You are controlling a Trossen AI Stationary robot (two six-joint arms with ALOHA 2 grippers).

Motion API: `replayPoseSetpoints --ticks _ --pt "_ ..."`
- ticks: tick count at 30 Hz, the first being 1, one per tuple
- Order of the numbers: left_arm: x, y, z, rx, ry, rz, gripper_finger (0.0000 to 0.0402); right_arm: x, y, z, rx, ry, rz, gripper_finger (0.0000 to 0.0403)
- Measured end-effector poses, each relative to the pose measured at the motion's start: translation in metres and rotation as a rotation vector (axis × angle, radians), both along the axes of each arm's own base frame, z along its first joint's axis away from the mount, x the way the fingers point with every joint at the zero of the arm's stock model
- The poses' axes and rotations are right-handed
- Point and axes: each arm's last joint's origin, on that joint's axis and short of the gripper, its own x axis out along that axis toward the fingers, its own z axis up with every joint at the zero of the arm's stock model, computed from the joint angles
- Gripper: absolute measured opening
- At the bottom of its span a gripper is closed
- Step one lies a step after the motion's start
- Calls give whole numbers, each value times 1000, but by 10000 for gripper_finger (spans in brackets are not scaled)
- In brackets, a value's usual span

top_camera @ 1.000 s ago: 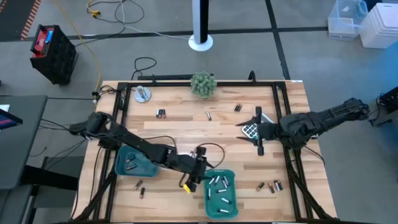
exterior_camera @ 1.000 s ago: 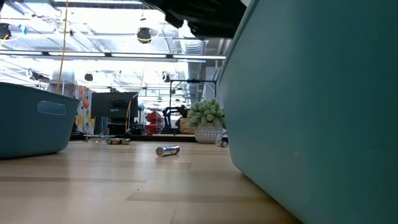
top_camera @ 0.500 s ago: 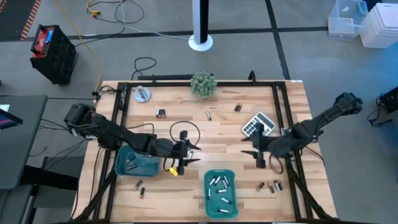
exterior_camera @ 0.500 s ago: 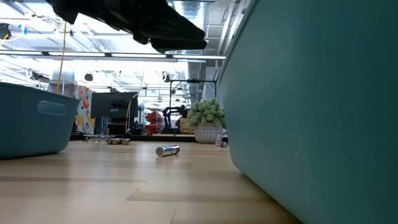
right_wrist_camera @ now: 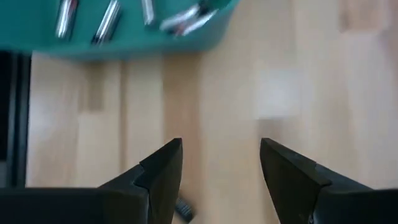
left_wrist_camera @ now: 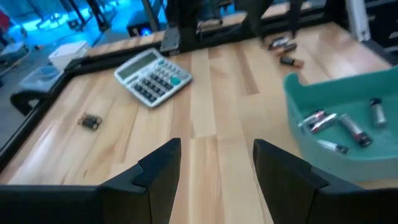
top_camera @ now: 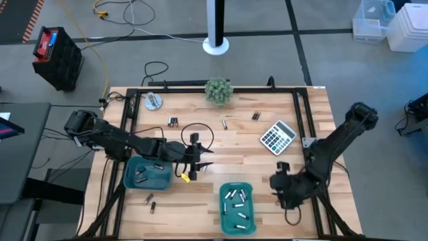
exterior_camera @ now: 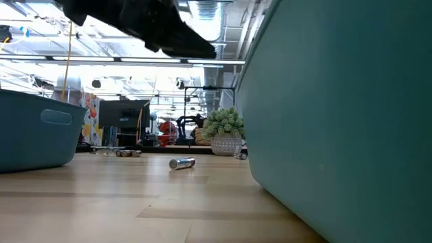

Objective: Sort batteries
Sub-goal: Put the black battery into the blue bin

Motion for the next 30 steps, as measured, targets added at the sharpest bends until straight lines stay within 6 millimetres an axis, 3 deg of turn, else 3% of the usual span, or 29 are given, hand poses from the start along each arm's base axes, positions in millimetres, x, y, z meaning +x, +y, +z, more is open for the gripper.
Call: replayPoseSetpoints --ticks 7,13,24,30 --pt "0 1 -1 -2 9 5 196 -21 29 -22 2 96 0 232" --pt "0 1 0 -9 7 8 196 -28 42 -45 -78 171 21 232" --pt "0 1 0 -19 6 12 196 -22 49 -71 -146 247 64 230" --pt "0 1 -1 -18 10 11 196 -13 55 -72 -169 263 85 198"
